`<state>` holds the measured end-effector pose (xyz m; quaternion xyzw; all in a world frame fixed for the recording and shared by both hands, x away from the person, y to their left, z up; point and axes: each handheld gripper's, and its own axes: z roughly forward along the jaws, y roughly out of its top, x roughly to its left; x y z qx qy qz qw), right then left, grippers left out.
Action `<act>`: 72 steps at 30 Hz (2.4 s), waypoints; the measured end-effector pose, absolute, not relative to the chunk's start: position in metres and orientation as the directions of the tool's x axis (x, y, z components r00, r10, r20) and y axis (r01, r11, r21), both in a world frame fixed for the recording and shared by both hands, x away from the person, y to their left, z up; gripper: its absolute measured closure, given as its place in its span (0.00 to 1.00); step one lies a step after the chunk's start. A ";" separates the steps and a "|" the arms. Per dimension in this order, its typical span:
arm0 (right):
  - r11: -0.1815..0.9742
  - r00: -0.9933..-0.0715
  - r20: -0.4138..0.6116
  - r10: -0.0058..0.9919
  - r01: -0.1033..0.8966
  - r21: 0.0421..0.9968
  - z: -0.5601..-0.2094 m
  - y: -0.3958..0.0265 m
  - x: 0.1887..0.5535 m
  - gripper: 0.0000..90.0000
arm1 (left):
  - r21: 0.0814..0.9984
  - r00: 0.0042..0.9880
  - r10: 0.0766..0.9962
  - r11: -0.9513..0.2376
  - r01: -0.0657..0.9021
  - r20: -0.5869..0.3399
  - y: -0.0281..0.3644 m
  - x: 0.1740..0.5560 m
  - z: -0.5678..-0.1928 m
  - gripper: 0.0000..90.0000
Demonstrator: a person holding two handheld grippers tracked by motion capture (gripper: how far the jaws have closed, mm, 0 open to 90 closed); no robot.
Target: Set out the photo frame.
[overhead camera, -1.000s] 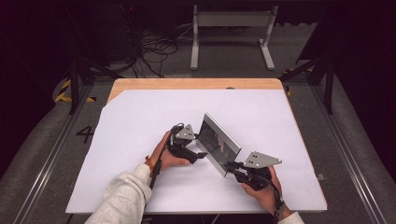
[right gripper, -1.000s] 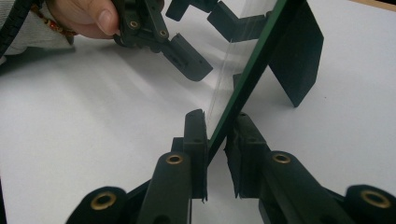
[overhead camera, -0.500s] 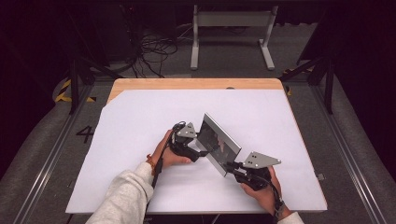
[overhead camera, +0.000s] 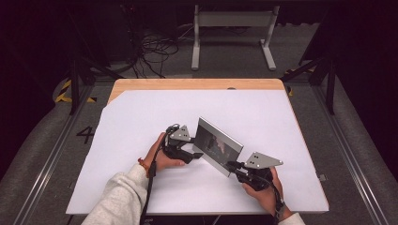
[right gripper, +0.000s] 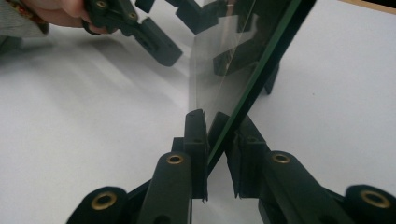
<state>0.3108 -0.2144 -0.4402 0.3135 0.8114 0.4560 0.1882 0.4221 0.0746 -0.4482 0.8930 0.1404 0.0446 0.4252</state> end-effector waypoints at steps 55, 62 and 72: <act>0.374 -0.697 -0.040 0.716 0.335 0.865 -0.431 -0.224 0.312 0.91 | 0.802 0.930 0.368 -0.556 0.217 0.004 0.100 0.386 -0.436 0.76; 0.373 -0.696 -0.042 0.716 0.331 0.867 -0.432 -0.222 0.316 0.90 | 0.798 0.926 0.376 -0.560 0.221 0.007 0.104 0.381 -0.436 0.78; 0.367 -0.692 -0.040 0.721 0.332 0.869 -0.432 -0.217 0.323 0.88 | 0.802 0.923 0.384 -0.546 0.243 -0.018 0.114 0.374 -0.439 0.77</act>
